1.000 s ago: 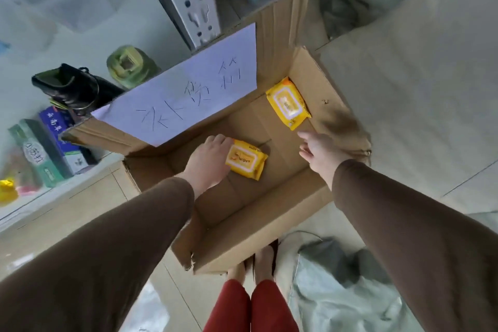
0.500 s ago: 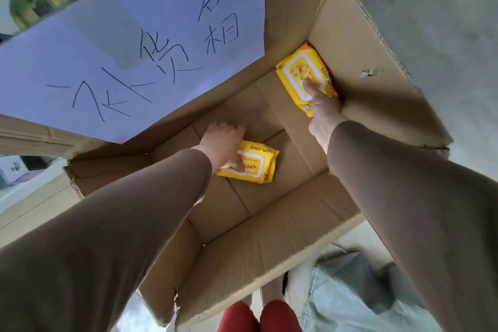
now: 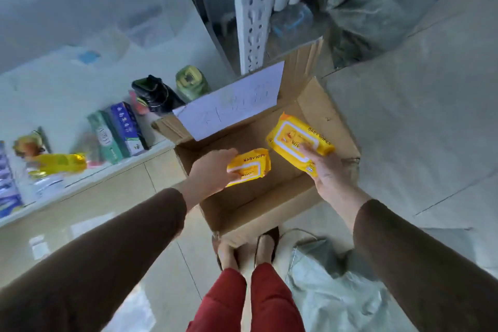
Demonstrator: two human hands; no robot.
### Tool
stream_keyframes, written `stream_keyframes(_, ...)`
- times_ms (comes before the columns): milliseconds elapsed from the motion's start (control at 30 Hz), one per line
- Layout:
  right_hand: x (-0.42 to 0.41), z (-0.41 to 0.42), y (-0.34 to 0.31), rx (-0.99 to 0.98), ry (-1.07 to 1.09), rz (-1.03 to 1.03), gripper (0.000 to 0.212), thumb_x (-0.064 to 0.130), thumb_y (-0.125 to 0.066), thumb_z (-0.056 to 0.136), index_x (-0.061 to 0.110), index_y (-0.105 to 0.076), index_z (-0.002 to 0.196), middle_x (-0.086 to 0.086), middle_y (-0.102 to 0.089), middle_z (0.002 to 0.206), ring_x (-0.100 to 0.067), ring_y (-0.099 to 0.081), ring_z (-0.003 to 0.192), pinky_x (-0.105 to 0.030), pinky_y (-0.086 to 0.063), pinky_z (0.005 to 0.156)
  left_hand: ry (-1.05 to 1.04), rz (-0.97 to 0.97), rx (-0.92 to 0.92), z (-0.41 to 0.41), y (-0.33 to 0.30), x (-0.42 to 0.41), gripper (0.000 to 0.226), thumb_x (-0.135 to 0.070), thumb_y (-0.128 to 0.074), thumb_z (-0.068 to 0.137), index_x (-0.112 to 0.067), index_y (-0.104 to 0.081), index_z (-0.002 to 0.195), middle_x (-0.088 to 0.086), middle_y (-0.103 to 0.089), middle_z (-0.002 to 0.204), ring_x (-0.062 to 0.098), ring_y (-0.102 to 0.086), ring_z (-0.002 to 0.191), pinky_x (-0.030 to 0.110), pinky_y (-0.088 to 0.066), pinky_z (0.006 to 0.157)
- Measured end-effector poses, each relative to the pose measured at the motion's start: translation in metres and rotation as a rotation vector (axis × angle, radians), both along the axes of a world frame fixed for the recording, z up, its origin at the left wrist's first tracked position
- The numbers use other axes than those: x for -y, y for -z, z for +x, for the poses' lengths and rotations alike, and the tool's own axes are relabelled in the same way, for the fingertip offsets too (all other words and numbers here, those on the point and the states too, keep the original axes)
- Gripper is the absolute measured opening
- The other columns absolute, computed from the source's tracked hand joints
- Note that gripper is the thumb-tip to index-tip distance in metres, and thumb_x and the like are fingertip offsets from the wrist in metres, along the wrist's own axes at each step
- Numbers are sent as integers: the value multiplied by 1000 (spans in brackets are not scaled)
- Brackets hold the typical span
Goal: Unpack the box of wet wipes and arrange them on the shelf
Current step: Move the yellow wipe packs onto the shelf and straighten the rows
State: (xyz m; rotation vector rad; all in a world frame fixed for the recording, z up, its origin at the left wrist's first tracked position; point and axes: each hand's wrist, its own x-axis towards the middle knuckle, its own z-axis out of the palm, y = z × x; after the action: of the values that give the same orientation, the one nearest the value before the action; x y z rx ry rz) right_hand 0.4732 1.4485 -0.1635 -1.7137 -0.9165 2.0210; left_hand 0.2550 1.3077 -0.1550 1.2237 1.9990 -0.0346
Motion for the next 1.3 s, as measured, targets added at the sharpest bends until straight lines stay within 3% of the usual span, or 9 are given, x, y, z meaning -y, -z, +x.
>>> stream_keyframes(100,26,-14,-95,-78,-107,25,52,22,-82,69,17,-68,119,-5,-74,116,-23,-71,108,-39,-55,93,-61,64,9,-27,-94,28,47,-42,-69,83,-31,-52,125,-5,-64,110,23,-60,106,38,-50,84)
stream_keyframes(233,56,-51,-202,-232,-246,113,40,11,-72,82,14,-68,122,-11,-71,122,-28,-67,115,-45,-47,104,-78,133,-91,-75,-206,81,59,-49,-70,81,-35,-50,135,-5,-64,122,23,-60,113,36,-49,88)
stream_keyframes(400,90,-113,-298,-355,-398,253,39,11,-68,86,17,-67,124,-13,-68,127,-31,-64,120,-49,-41,109,-208,253,-63,-150,-317,149,40,-48,-73,78,-37,-58,114,-9,-62,90,18,-58,84,31,-42,65)
stream_keyframes(567,103,-203,-351,-406,-530,351,57,22,-79,76,17,-63,130,-12,-67,130,-31,-62,123,-49,-43,109,-300,403,-113,-236,-388,183,34,-44,-76,78,-28,-59,103,-3,-65,84,21,-61,79,37,-50,70)
stream_keyframes(667,98,-261,-372,-425,-601,411,51,15,-71,80,13,-61,130,-9,-69,127,-26,-65,119,-37,-53,100,-311,427,-163,-285,-410,183,34,-39,-76,81,-24,-57,106,2,-65,91,25,-60,85,40,-51,75)
stream_keyframes(733,89,-303,-382,-406,-661,480,48,20,-74,78,15,-65,125,-9,-70,125,-25,-66,117,-39,-51,101,-312,421,-193,-317,-417,176,35,-37,-76,82,-23,-55,107,3,-63,93,27,-59,87,39,-48,73)
stream_keyframes(833,64,-365,-383,-354,-708,566,66,31,-85,67,12,-65,126,-9,-72,120,-26,-68,113,-43,-51,100,-348,416,-232,-365,-420,158,40,-35,-77,81,-20,-57,111,3,-62,97,28,-58,92,35,-44,73)
stream_keyframes(1033,-4,-481,-364,-314,-821,607,51,16,-81,79,14,-63,127,-7,-73,118,-25,-70,109,-37,-54,93,-456,361,-302,-454,-406,111,63,-32,-80,80,-17,-53,136,11,-61,124,33,-56,112,40,-46,91)
stream_keyframes(1300,-49,-576,-340,-275,-953,544,58,17,-81,75,8,-62,129,-5,-73,118,-21,-71,106,-29,-56,86,-414,341,-395,-535,-384,68,52,-32,-72,88,-12,-52,133,11,-54,134,33,-51,121,43,-43,96)
